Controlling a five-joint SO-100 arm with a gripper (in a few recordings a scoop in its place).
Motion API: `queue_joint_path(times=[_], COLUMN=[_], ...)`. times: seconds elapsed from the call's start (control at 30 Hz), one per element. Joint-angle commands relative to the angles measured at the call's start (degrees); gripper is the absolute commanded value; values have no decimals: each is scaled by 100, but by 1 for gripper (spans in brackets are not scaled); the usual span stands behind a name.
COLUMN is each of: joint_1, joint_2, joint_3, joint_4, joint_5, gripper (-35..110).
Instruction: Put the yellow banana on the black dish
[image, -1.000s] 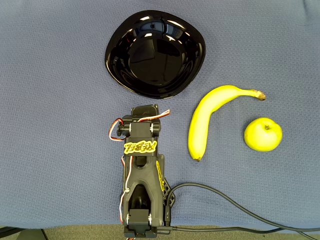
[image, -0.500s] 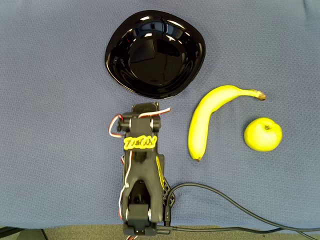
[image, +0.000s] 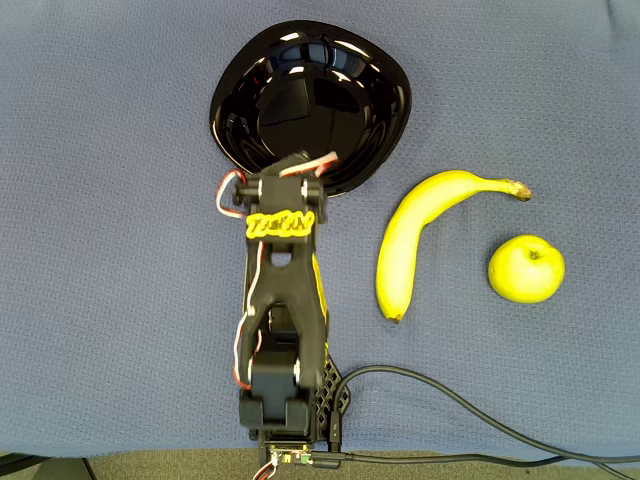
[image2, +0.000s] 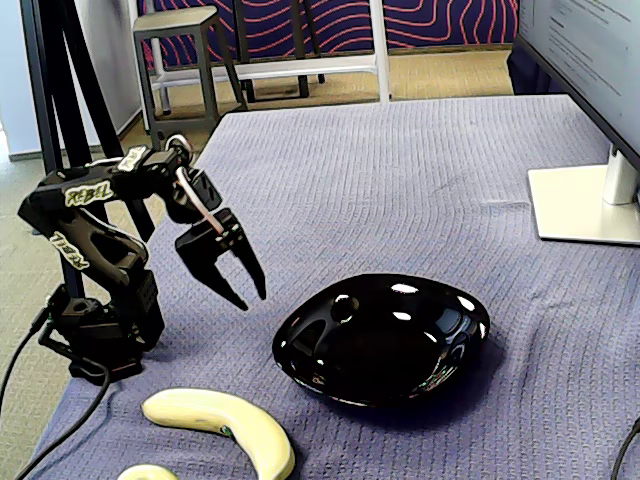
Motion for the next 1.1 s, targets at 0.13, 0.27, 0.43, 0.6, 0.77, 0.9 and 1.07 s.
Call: queue_joint_path(times=[0.13, 0.27, 0.43, 0.6, 0.77, 0.9, 1.07], joint_1=[404, 598, 879, 1292, 1731, 2162, 2812], joint_2=[-1160, -1644, -1828, -1960, -2276, -2540, -2865], joint_3=[-1380, -2092, -2733, -3006, -2936, -3226, -3489], joint_4=[694, 1327, 1863, 2479, 2312, 2259, 2127], joint_5=[-2786, -4395, -5607, -6302, -6521, -7040, -8358], gripper=[4, 4, 4, 8, 12, 16, 19])
